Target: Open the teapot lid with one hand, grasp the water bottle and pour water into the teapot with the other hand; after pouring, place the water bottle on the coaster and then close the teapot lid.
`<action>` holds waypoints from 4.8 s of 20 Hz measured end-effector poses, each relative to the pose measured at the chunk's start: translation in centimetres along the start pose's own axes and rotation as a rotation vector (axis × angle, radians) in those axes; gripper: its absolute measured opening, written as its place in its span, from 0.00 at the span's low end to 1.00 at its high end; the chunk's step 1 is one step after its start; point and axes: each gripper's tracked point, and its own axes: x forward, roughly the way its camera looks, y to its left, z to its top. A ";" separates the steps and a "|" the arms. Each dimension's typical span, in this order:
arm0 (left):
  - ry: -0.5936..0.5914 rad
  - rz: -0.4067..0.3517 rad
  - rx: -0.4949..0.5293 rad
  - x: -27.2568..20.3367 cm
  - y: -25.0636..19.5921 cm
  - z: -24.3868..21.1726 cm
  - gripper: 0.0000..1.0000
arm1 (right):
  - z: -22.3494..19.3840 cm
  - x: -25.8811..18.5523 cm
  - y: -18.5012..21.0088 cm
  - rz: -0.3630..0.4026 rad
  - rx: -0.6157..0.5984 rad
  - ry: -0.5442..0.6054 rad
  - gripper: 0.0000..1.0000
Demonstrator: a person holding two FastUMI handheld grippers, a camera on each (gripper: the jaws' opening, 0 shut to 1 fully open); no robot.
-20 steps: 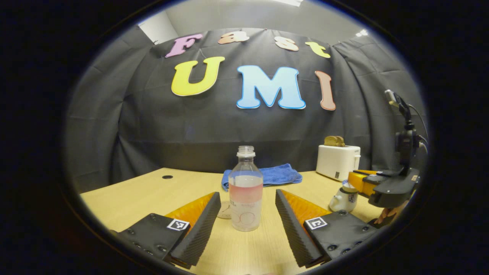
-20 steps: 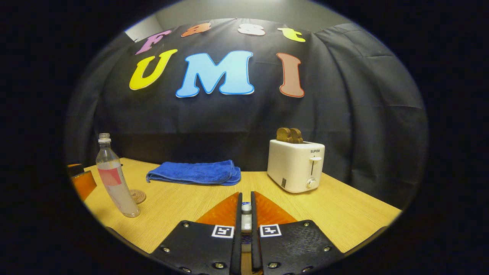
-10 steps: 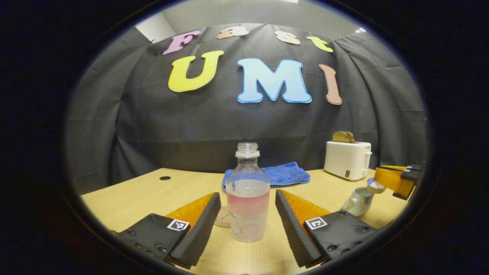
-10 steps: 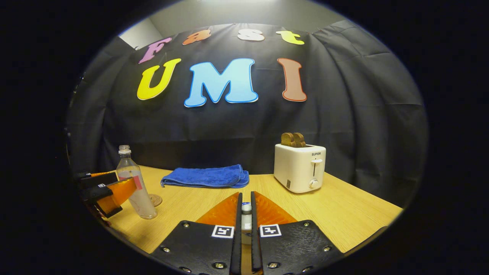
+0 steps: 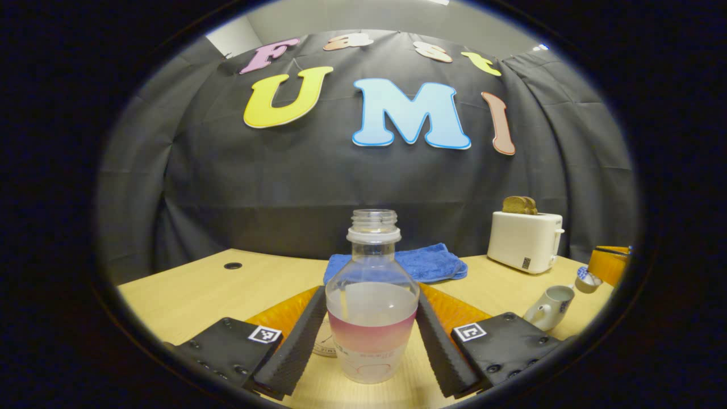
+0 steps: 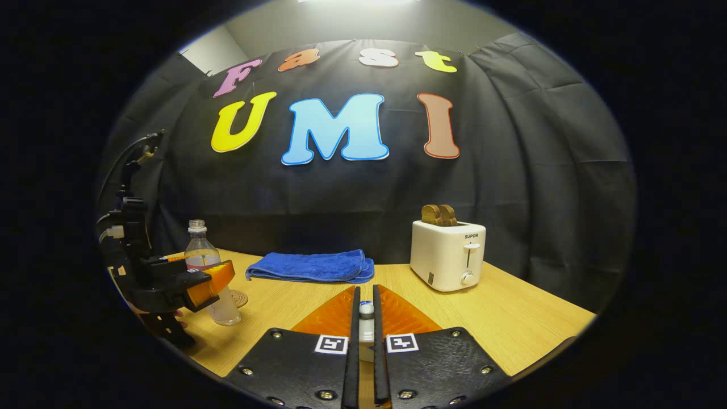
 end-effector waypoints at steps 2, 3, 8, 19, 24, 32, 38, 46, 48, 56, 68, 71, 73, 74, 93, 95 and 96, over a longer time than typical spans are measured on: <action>0.006 -0.003 0.022 -0.1 -0.1 -0.1 0.88 | 0.1 -1.0 0.3 0.012 -0.004 -0.007 0.10; 0.009 -0.004 0.029 -0.2 -0.2 -0.1 0.89 | 0.1 -1.6 0.4 0.019 -0.003 -0.007 0.11; 0.010 -0.017 0.077 -0.9 -1.1 0.7 0.88 | 0.1 -7.3 2.0 0.088 0.039 0.010 0.10; 0.006 -0.134 0.556 -0.1 -8.9 0.3 0.88 | -3.6 -18.6 2.1 0.144 0.013 0.061 0.10; 0.012 -0.138 0.841 1.2 -10.9 -0.2 0.88 | -4.3 -20.2 2.4 0.167 -0.002 0.053 0.11; 0.022 -0.231 1.292 2.0 -16.4 -1.2 0.87 | -5.5 -19.9 1.1 0.153 0.059 0.084 0.11; 0.064 -0.264 1.480 2.4 -18.0 -2.6 0.87 | -6.6 -19.7 0.5 0.149 0.071 0.121 0.10; 0.116 -0.298 1.695 2.6 -18.7 -3.5 0.87 | -6.9 -19.6 0.1 0.143 0.085 0.133 0.11; 0.118 -0.299 1.723 2.6 -18.9 -3.2 0.88 | -7.0 -19.7 0.0 0.142 0.086 0.134 0.11; 0.142 -0.300 1.870 2.7 -19.0 -2.2 0.88 | -7.3 -19.5 -0.3 0.136 0.098 0.143 0.11; 0.130 -0.291 2.035 3.0 -19.6 -0.8 0.88 | -7.5 -19.3 -0.2 0.145 0.101 0.157 0.11; 0.141 -0.290 2.087 3.1 -19.5 -0.5 0.87 | -7.7 -19.4 -0.3 0.145 0.103 0.164 0.11; 0.150 -0.289 2.104 3.1 -19.4 -0.5 0.87 | -7.9 -19.4 -0.6 0.137 0.105 0.166 0.11; 0.141 -0.289 2.112 3.0 -19.6 -0.4 0.80 | -8.0 -19.5 -0.6 0.138 0.107 0.172 0.11; 0.137 -0.284 2.298 2.8 -21.1 1.0 0.87 | -8.7 -19.7 -0.9 0.134 0.117 0.193 0.10; 0.126 -0.281 2.317 2.7 -21.3 1.1 0.87 | -8.7 -19.8 -0.9 0.135 0.116 0.191 0.10; 0.130 -0.283 2.320 2.9 -21.4 1.0 0.87 | -8.8 -19.8 -0.8 0.137 0.118 0.195 0.11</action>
